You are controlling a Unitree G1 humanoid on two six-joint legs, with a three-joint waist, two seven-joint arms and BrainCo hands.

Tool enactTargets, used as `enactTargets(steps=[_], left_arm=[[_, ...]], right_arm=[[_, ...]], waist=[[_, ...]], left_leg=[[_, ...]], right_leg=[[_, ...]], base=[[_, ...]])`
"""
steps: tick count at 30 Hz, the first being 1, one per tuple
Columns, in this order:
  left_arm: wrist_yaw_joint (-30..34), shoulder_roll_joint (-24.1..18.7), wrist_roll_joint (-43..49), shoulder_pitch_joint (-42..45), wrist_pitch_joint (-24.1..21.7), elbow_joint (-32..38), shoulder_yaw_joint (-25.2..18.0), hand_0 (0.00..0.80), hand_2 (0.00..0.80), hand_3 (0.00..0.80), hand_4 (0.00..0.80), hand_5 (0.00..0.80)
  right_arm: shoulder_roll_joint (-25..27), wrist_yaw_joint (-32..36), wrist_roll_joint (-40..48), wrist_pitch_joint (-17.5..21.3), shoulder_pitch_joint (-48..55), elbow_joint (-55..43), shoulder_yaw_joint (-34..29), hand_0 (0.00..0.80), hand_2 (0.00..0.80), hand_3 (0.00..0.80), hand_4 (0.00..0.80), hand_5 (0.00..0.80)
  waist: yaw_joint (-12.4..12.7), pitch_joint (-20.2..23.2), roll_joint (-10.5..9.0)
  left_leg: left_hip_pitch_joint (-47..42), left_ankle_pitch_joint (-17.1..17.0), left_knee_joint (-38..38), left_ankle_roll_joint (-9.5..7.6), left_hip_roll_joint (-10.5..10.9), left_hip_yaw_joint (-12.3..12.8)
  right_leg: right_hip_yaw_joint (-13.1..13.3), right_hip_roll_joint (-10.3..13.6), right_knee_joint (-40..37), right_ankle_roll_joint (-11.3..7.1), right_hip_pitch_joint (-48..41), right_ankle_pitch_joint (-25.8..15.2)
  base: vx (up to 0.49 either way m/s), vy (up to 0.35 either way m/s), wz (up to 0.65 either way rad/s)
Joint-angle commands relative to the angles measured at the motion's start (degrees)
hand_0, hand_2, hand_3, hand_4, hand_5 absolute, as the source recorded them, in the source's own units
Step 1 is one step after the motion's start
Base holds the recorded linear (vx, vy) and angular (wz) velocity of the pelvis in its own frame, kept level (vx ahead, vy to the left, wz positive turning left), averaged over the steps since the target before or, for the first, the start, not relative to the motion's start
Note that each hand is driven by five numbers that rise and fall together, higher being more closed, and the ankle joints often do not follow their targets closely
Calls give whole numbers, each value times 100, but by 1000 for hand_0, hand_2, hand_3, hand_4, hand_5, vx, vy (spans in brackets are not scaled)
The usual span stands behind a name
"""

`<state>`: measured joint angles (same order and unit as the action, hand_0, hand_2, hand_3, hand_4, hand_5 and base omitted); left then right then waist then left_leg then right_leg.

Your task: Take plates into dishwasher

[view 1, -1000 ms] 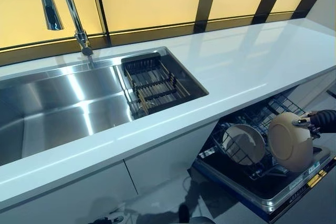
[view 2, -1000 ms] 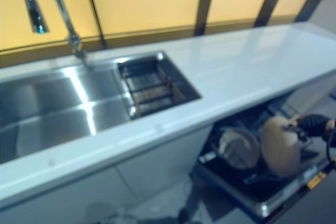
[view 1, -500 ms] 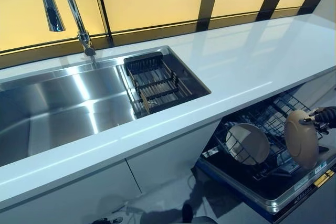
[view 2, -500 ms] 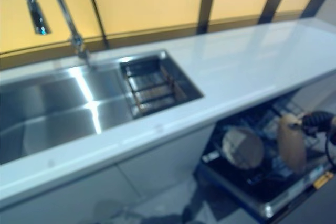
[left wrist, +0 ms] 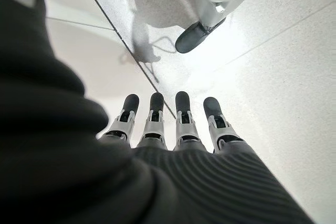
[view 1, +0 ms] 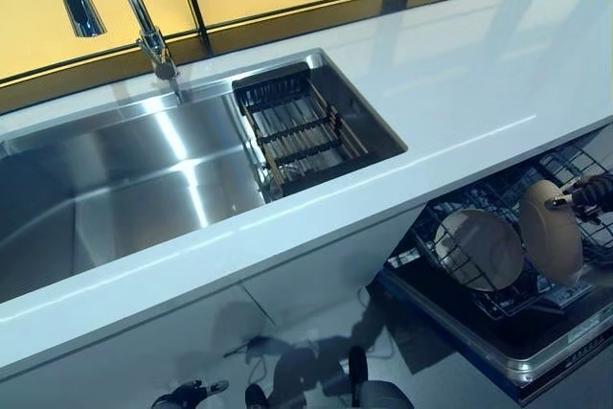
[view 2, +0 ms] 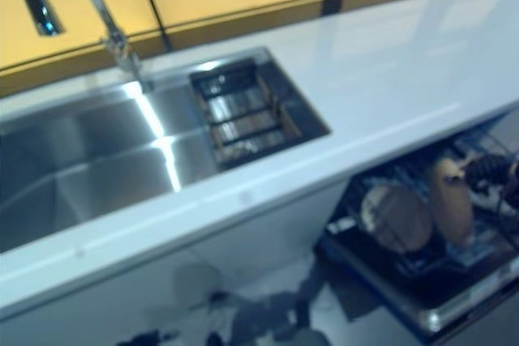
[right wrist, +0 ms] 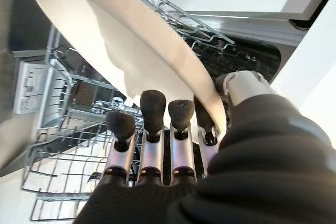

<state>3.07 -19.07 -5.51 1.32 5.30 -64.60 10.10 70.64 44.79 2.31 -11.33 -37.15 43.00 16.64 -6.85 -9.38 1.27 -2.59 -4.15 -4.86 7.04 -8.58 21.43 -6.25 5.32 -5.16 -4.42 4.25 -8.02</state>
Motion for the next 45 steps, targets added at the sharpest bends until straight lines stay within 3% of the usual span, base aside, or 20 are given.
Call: enactTargets(steps=[1, 18, 32, 45], left_arm=[[66, -391, -61, -176, -99, 5, 238, 0, 0, 0, 0, 0], [90, -389, 45, -343, -112, -146, 126, 0, 0, 0, 0, 0], [19, -393, 103, -375, -169, -265, 96, 0, 0, 0, 0, 0], [13, -394, 217, -396, -193, -381, 35, 0, 0, 0, 0, 0]], right_arm=[[197, -129, 64, 140, -818, -50, 326, 800, 800, 800, 800, 800], [72, -70, -138, 94, -498, -460, 141, 800, 800, 800, 800, 800], [471, -188, -1604, 479, -1033, 146, 934, 800, 800, 800, 800, 800], [634, -515, -2094, 712, -1211, 270, 1240, 800, 800, 800, 800, 800]], waist=[[94, -150, -394], [6, -204, -417], [45, -186, -494], [54, -94, -577]], left_leg=[[-237, 177, -14, -7, 53, -335], [-244, 186, -14, 4, 59, -290], [-238, 154, -14, 23, 24, -287], [-257, 156, -14, 31, -16, -284]], right_leg=[[-145, 50, 16, -315, -189, 187], [-131, 65, 16, -307, -180, 176], [-101, 42, 16, -317, -174, 168], [-70, 12, 16, -323, -199, 182]], base=[[-21, 2, 7], [-4, 1, 0], [0, 0, 0], [0, 0, 0]])
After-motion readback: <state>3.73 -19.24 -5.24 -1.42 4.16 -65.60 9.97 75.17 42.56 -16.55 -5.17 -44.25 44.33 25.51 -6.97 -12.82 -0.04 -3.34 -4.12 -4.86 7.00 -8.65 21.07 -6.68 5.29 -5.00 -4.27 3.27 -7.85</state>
